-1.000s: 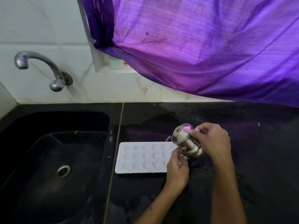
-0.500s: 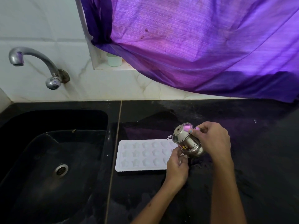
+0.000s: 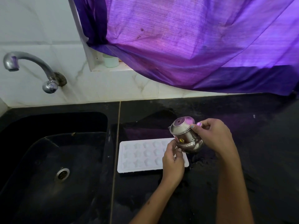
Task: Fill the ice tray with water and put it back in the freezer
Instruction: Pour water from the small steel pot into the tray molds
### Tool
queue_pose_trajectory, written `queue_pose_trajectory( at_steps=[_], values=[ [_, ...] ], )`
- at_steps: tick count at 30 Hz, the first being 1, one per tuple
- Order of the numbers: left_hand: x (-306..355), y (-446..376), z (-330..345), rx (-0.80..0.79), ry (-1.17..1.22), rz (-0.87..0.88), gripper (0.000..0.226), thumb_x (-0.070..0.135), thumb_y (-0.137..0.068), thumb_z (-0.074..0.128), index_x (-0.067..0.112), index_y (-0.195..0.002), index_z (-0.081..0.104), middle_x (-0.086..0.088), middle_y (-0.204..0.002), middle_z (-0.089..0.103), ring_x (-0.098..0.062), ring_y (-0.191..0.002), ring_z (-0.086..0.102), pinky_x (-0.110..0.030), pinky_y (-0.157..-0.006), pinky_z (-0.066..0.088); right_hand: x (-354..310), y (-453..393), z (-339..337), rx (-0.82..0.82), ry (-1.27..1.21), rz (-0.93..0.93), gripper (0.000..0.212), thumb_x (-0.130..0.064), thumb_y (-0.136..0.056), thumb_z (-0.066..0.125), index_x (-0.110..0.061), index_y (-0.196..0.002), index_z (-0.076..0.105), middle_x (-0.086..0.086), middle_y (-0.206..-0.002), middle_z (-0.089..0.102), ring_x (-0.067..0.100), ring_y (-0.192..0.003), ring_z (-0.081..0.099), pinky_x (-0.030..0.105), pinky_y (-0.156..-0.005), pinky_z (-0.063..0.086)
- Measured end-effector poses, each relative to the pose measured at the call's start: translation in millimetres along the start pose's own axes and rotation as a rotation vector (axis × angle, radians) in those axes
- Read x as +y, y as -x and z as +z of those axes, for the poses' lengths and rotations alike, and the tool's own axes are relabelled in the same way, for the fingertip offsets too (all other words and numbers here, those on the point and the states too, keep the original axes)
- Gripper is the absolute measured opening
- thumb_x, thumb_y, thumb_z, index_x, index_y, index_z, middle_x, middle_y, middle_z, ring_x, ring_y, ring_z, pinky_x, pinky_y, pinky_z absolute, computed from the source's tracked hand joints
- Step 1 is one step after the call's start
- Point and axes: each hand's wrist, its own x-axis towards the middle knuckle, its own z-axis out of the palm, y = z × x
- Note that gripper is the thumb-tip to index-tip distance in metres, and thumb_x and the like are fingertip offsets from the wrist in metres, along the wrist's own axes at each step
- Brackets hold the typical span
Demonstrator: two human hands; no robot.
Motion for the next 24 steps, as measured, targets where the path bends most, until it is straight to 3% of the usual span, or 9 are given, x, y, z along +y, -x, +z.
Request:
queue_pose_trajectory(
  at_steps=[3,9,24],
  values=[
    [-1,-1,-4,0.005,-0.003,-0.004,0.039,0.005,-0.095,0.04,0.025,-0.127,0.053,0.011,-0.114,0.063,0.009,-0.096,0.058,-0.003,-0.078,0.041,-4,0,5,-0.022,0.026,-0.006,0.019,-0.033,-0.079,0.072,-0.026,-0.069,0.058,-0.006,-0.074,0.065,0.017,-0.078,0.062,0.035,-0.069,0.049],
    [-5,1,-10,-0.003,-0.011,-0.033,0.036,0.007,-0.096,0.041,0.021,-0.128,0.052,0.01,-0.117,0.062,0.006,-0.101,0.057,-0.006,-0.083,0.042,-11,1,15,-0.051,0.092,-0.014,0.014,-0.035,-0.085,0.066,-0.025,-0.077,0.06,-0.004,-0.081,0.065,0.02,-0.083,0.061,0.039,-0.073,0.051],
    [-6,2,-16,-0.044,-0.038,-0.067,0.033,0.007,-0.094,0.043,0.018,-0.124,0.054,0.008,-0.116,0.064,-0.004,-0.106,0.058,-0.014,-0.086,0.043,-22,5,24,-0.031,0.209,-0.011,0.024,-0.036,-0.086,0.065,-0.027,-0.067,0.053,-0.008,-0.071,0.058,0.009,-0.066,0.052,0.025,-0.051,0.032]
  ],
)
